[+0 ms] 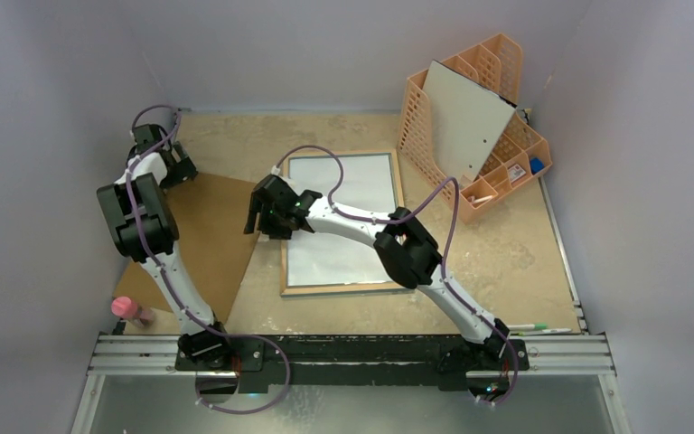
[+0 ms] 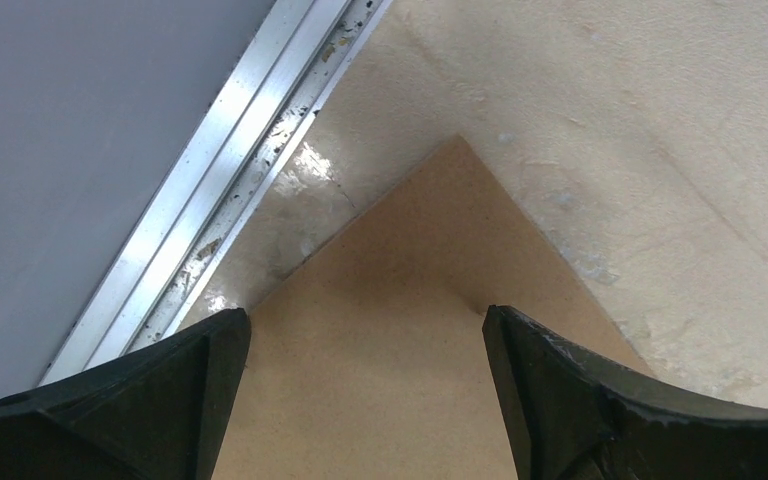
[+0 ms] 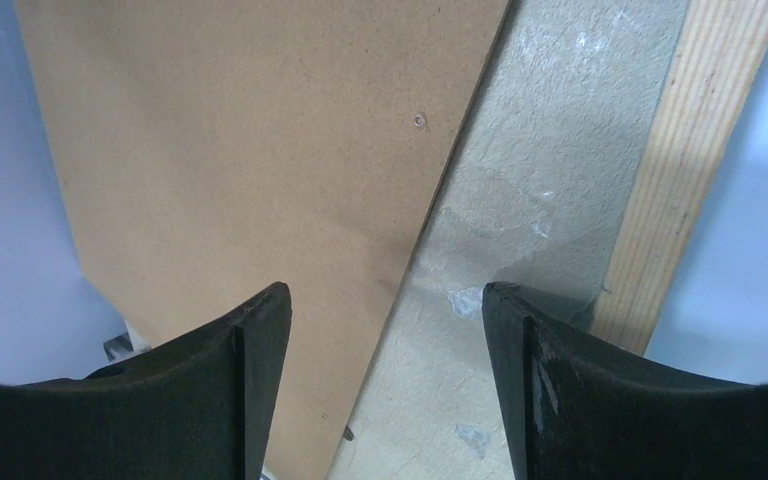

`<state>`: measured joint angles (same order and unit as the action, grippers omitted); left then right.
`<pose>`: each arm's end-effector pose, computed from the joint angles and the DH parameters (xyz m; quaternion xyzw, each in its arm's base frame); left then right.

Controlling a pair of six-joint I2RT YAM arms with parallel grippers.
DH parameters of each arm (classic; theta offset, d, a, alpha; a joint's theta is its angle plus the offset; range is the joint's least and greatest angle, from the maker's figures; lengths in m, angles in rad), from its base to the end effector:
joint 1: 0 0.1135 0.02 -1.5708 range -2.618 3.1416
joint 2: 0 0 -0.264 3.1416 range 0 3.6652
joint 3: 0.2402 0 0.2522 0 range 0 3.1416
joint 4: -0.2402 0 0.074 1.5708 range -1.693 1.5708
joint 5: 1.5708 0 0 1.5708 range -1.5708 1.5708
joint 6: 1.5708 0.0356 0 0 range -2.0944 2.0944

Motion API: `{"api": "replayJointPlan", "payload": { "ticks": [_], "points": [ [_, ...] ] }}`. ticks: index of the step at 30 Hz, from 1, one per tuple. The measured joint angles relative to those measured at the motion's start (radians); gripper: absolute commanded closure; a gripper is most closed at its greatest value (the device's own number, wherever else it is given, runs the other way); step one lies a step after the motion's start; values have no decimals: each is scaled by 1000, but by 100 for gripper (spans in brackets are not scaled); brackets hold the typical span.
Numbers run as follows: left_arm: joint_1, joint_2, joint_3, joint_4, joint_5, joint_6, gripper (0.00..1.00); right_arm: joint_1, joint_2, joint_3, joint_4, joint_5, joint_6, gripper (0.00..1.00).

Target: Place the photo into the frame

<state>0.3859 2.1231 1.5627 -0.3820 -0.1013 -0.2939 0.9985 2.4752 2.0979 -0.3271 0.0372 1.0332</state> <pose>0.4269 0.1773 0.1704 -0.3314 0.8903 0.0623 0.3061 0.3049 0.4708 0.1713 0.0236 0.9072 0.3478 0.2355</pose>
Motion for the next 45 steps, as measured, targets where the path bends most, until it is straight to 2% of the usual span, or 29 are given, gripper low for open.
{"api": "replayJointPlan", "payload": {
  "ticks": [6,17,21,33,40,45],
  "points": [
    [0,-32,-37,52,9,7,7,-2,0,-2,5,22,13,25],
    [0,16,-18,76,-3,17,7,-15,0,-8,23,24,22,24],
    [0,19,-18,80,8,13,10,-19,-2,-19,41,20,23,24],
    [7,19,-11,43,42,-29,17,-80,-2,-60,128,-107,83,29],
    [8,15,-11,10,57,-36,20,-117,76,41,153,-175,144,31],
    [14,14,-11,5,77,-35,23,-133,89,52,170,-222,163,37]
  ]
}}
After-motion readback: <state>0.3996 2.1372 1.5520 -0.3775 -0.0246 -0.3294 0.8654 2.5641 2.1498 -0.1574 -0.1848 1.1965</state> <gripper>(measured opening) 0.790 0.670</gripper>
